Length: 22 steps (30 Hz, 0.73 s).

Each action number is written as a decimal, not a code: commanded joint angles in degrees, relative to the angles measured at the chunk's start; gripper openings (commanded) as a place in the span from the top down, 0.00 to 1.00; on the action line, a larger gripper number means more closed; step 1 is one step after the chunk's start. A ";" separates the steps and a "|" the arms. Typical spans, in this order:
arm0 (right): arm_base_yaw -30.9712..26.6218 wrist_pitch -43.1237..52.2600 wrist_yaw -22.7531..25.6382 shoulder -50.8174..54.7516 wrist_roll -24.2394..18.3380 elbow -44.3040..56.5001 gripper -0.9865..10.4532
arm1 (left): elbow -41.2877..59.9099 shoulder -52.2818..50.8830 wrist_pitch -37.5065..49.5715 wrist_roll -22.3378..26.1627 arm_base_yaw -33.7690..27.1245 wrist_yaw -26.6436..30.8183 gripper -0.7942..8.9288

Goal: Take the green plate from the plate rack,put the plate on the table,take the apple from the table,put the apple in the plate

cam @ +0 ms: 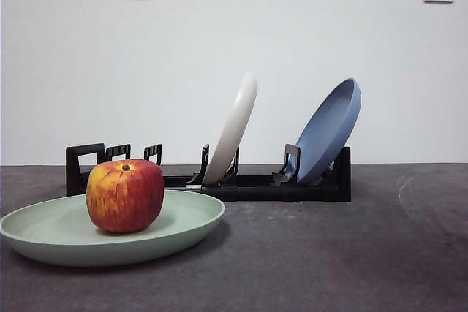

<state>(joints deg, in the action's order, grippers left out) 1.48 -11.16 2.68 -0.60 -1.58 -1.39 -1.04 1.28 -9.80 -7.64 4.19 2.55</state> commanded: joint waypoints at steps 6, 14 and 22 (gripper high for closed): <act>0.00 0.15 -0.33 0.17 -2.38 0.57 0.91 | 0.44 0.00 0.44 0.63 -0.13 0.04 0.92; 0.00 0.46 -0.57 0.11 1.53 0.52 0.91 | 0.44 0.00 0.44 0.63 -0.13 0.04 0.92; 0.00 0.46 -0.57 0.11 1.53 0.52 0.91 | 0.44 0.00 0.44 0.63 -0.13 0.04 0.92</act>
<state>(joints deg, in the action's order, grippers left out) 1.48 -11.07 1.96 -0.60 -0.64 -1.39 -1.04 1.28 -9.80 -7.64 4.19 2.55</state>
